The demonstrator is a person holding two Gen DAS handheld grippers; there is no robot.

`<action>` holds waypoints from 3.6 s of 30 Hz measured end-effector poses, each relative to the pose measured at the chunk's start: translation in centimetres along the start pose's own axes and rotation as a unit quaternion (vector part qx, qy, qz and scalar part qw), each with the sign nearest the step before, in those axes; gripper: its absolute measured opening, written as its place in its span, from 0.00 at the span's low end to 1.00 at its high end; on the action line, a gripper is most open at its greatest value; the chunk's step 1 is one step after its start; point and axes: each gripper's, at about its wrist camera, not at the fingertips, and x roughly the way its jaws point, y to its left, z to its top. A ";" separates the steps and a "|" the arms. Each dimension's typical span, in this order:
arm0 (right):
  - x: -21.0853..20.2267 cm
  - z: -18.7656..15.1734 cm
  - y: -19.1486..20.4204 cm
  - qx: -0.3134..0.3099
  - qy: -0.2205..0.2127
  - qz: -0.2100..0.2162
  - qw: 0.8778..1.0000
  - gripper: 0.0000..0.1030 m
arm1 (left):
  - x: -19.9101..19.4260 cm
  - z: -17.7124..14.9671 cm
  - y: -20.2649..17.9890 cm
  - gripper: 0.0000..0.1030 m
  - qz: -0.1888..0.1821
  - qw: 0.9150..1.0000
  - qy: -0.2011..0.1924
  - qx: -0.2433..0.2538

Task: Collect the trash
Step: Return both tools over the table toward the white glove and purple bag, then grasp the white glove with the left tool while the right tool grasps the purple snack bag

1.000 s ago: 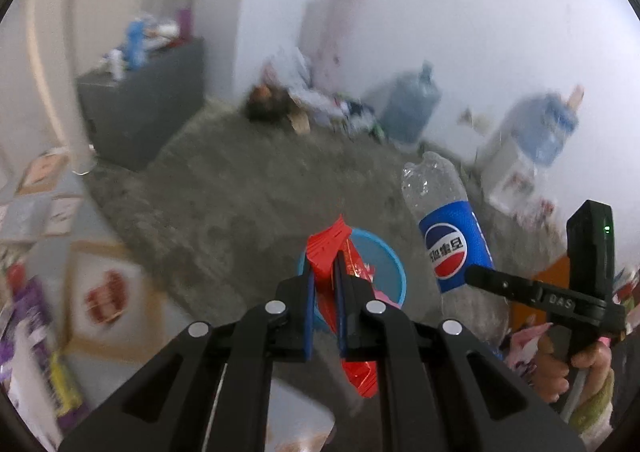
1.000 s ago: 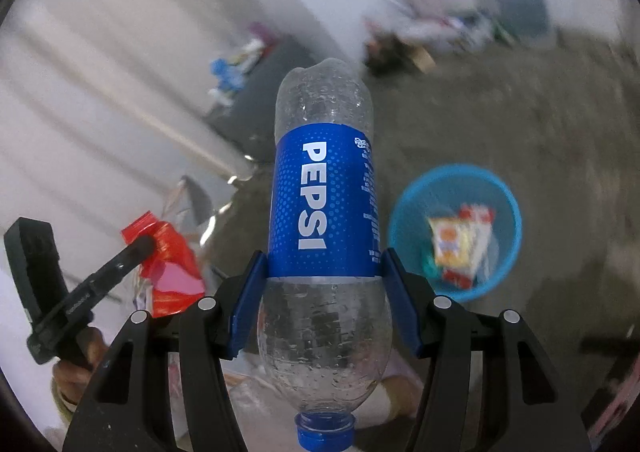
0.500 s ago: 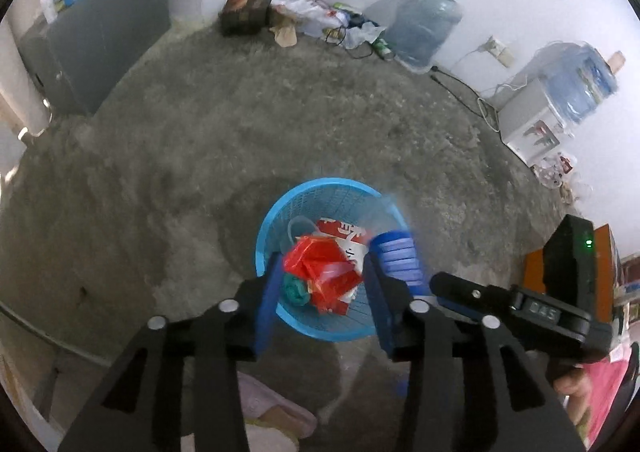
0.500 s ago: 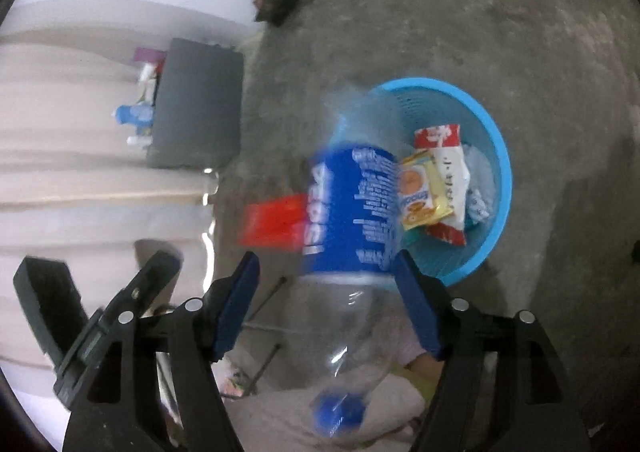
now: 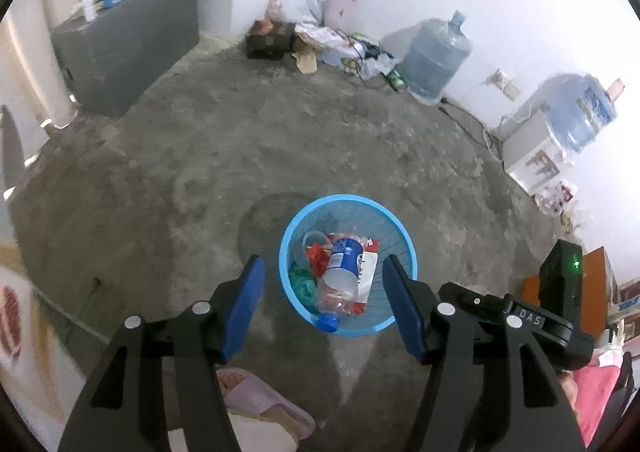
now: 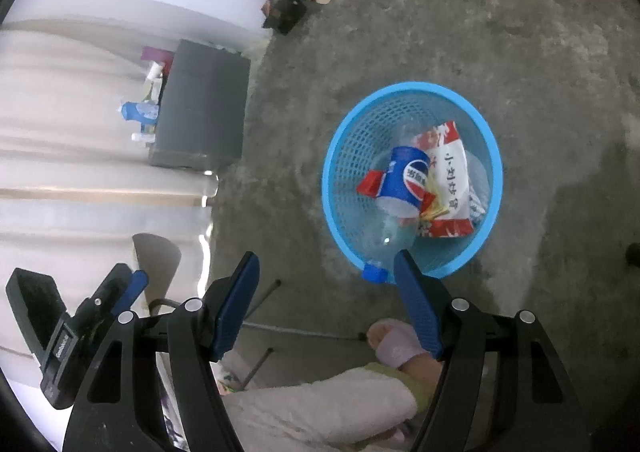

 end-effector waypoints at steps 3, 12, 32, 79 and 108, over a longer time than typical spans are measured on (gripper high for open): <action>-0.8 -0.8 1.8 -0.036 -0.008 -0.009 0.999 0.65 | -2.7 -0.6 1.0 0.58 0.005 1.000 -0.020 -0.007; -2.5 -4.5 9.8 -0.196 -0.036 -0.025 0.980 0.67 | -14.1 -4.5 5.4 0.59 0.037 0.992 -0.115 -0.039; -1.3 -14.6 25.0 -0.451 -0.013 0.030 0.892 0.70 | -29.1 -20.5 19.3 0.66 0.151 0.934 -0.252 -0.203; 17.7 -24.2 31.4 -0.418 0.281 0.089 0.859 0.12 | -18.5 -21.1 29.1 0.30 0.146 0.951 -0.120 -0.243; 17.3 -24.2 30.5 -0.361 0.311 0.152 0.866 0.01 | -19.0 -21.1 29.8 0.05 0.140 0.948 -0.117 -0.262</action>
